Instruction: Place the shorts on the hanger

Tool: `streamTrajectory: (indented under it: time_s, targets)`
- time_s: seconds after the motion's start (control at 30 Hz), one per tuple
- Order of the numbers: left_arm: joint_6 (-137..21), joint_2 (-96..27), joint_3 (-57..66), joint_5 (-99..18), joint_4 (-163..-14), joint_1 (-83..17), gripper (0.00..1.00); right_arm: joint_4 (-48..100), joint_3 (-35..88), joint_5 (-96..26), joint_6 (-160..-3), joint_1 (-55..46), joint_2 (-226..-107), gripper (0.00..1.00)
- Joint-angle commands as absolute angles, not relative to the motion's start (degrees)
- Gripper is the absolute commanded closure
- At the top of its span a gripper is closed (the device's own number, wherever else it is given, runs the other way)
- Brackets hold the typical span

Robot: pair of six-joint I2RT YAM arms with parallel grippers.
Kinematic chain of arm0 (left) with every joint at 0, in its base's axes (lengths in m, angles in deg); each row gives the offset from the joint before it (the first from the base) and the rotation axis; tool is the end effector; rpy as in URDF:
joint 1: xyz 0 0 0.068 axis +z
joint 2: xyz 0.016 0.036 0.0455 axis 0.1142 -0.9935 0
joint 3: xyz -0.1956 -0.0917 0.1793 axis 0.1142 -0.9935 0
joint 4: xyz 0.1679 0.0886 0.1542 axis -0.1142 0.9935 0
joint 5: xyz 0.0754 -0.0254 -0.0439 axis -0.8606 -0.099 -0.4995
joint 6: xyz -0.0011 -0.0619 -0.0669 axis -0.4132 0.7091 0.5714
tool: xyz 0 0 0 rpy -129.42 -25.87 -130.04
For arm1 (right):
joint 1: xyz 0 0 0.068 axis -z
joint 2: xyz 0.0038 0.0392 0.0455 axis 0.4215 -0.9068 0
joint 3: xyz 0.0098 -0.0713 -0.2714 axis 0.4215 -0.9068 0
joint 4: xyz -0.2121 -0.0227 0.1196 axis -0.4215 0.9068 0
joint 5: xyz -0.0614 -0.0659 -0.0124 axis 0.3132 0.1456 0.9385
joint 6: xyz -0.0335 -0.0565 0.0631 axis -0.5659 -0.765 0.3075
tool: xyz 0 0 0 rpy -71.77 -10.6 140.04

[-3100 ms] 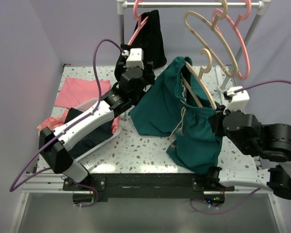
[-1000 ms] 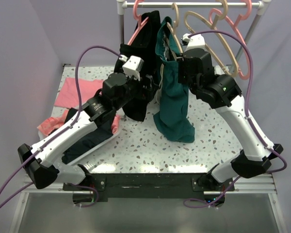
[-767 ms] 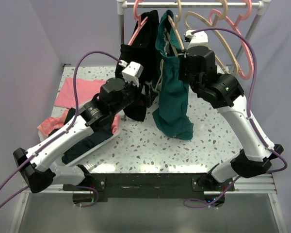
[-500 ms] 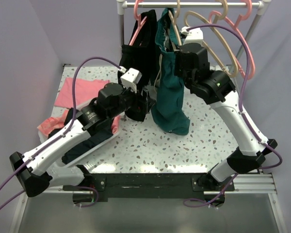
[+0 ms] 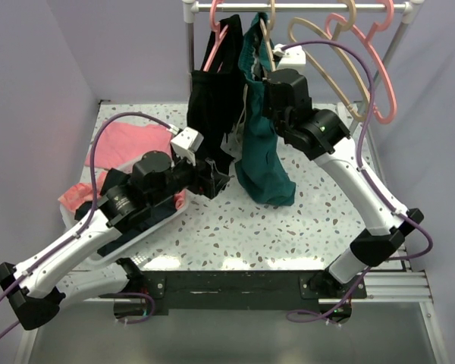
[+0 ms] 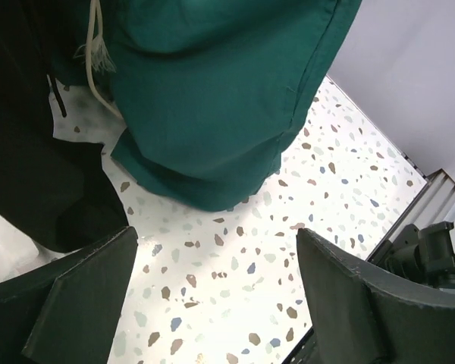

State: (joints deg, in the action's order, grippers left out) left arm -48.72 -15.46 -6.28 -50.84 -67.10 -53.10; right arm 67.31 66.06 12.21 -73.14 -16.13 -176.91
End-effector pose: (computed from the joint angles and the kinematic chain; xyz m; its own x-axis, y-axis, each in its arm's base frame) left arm 0.1690 -0.1737 0.3792 -0.4128 -0.0826 -0.9071 0.5927 0.7319 -0.3363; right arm 0.2905 0.1847 0.4885 -0.2437 0.0572 -0.9682 0.0090 0.9984 0.0567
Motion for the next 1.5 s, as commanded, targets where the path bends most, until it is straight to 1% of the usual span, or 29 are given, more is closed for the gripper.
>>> streamTrajectory:
  time_s: [0.0, 0.27, 0.3, 0.37, 0.4, 0.47, 0.5, 0.57, 0.6, 0.67, 0.7, 0.73, 0.83, 0.9, 1.07, 1.1, 1.13, 1.2, 1.23, 1.33, 1.47]
  targets:
    - [-47.1, -13.5, -7.7, -50.1, -67.6, -53.2, 0.09, 58.4, 66.6, 14.8, -71.0, -15.9, -176.1, 0.97]
    - [-46.5, -12.4, -8.6, -50.9, -67.2, -53.2, 0.09, 59.7, 70.1, 14.5, -71.3, -15.6, -179.7, 0.95]
    - [-46.4, -12.3, -8.7, -51.0, -67.1, -53.3, 0.09, 59.4, 69.6, 14.5, -71.1, -15.5, -179.9, 0.89]
    - [-46.2, -12.1, -9.3, -51.0, -67.1, -53.2, 0.09, 58.7, 67.7, 14.2, -71.0, -15.6, -179.6, 0.83]
    - [-46.1, -12.1, -9.5, -51.1, -67.3, -53.2, 0.08, 58.1, 67.0, 14.0, -70.9, -15.5, -179.1, 0.75]
    - [-46.1, -12.1, -10.0, -50.8, -67.4, -53.2, 0.05, 57.9, 65.7, 12.1, -70.6, -15.6, -178.7, 0.64]
    - [-46.1, -12.2, -10.2, -50.8, -67.4, -53.2, 0.00, 58.3, 65.5, 11.3, -70.0, -15.4, -178.5, 0.51]
    - [-46.0, -12.4, -10.3, -51.1, -67.2, -53.2, 0.00, 59.1, 65.4, 8.3, -69.5, -15.5, -177.8, 0.40]
    - [-45.8, -12.7, -10.4, -51.3, -67.1, -53.2, 0.00, 60.0, 65.3, 7.1, -68.2, -15.5, -177.5, 0.28]
    - [-45.3, -13.4, -10.7, -52.3, -67.1, -53.2, 0.00, 61.0, 64.3, 4.4, -67.2, -15.5, -175.4, 0.20]
    - [-45.1, -13.7, -10.8, -52.5, -67.1, -53.2, 0.00, 61.5, 63.2, 1.5, -66.0, -15.5, -174.4, 0.04]
    - [-45.1, -14.1, -10.8, -52.6, -67.1, -53.2, 0.00, 61.5, 61.9, 0.2, -65.8, -15.5, -171.3, 0.01]
    - [-44.5, -15.8, -10.5, -52.9, -66.3, -53.2, 0.00, 61.4, 54.6, -3.4, -64.4, -15.5, -165.7, 0.01]
    - [-43.6, -16.6, -10.7, -53.7, -66.3, -53.1, 0.00, 62.1, 48.1, -4.8, -63.3, -15.5, -159.0, 0.01]
    - [-43.0, -16.1, -13.6, -55.1, -67.6, -53.1, 0.00, 63.1, 28.3, -6.1, -58.3, -15.5, -141.8, 0.02]
    - [-42.8, -16.0, -14.1, -55.6, -67.8, -53.2, 0.00, 63.3, 25.4, -6.6, -57.3, -15.5, -139.3, 0.01]
    - [-42.6, -16.0, -15.0, -55.8, -67.9, -53.2, 0.00, 63.4, 19.6, -7.8, -56.5, -15.5, -137.2, 0.01]
    - [-41.7, -15.7, -15.8, -56.1, -68.9, -53.1, 0.00, 63.1, 13.9, -9.0, -53.4, -15.5, -131.8, 0.01]
    - [-41.1, -15.6, -16.9, -55.9, -69.4, -53.1, 0.00, 63.0, 8.5, -9.1, -52.2, -15.5, -130.4, 0.02]
    - [-38.1, -15.1, -20.9, -53.8, -73.7, -53.2, 0.00, 62.5, -0.5, -8.4, -47.4, -15.5, -126.4, 0.01]
    - [-35.9, -16.1, -23.7, -54.6, -76.5, -53.2, 0.00, 64.7, -4.6, -7.0, -45.8, -15.6, -125.3, 0.02]
